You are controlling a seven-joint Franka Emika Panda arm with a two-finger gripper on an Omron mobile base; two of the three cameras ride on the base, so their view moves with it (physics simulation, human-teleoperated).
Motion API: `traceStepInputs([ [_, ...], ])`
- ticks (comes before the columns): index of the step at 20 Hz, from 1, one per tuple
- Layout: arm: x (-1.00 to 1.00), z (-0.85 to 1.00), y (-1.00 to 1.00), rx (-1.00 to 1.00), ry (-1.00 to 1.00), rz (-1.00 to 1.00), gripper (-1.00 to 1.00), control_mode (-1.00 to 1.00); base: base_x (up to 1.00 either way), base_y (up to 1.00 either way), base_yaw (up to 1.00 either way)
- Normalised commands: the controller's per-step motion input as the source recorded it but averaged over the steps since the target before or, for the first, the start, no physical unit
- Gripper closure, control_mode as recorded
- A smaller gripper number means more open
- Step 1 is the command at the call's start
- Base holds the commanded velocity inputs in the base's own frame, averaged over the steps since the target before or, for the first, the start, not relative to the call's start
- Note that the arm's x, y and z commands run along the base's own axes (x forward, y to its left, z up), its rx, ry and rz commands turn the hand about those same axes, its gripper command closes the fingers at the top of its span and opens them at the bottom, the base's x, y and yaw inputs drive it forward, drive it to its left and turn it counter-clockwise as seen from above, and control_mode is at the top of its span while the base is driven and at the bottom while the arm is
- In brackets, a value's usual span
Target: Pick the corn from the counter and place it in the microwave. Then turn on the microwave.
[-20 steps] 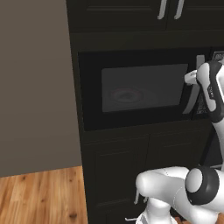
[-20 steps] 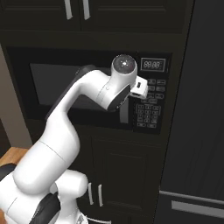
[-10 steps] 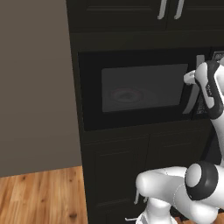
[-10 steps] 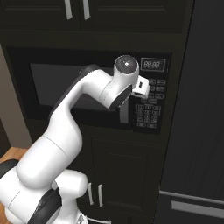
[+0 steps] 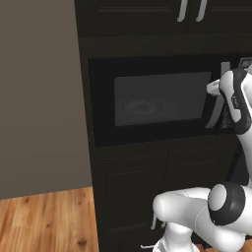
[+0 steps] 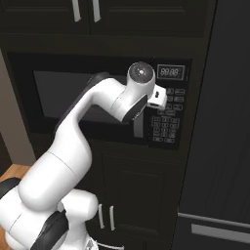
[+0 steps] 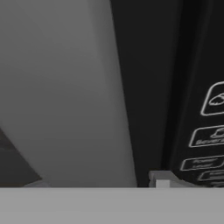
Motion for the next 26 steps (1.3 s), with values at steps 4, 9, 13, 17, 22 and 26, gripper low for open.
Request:
traceStepInputs([
  [4,-0.10,-0.10,0.10,0.00,0.00,0.00,1.00,-1.00,0.00,0.00,0.00],
  [9,-0.18,-0.08,0.17,0.00,-0.04,0.01,1.00,-1.00,0.00,0.00,0.00],
  [13,-0.31,-0.05,0.14,0.00,-0.07,0.03,1.00,-1.00,0.00,0.00,0.00],
  [17,-0.44,-0.01,0.07,0.03,-0.12,0.04,1.00,-1.00,0.00,0.00,0.00],
  [22,-0.49,0.00,0.01,0.04,-0.04,0.03,1.00,-1.00,0.00,0.00,0.00],
  [26,-0.48,0.01,0.00,0.07,0.00,0.03,1.00,-1.00,0.00,0.00,0.00],
])
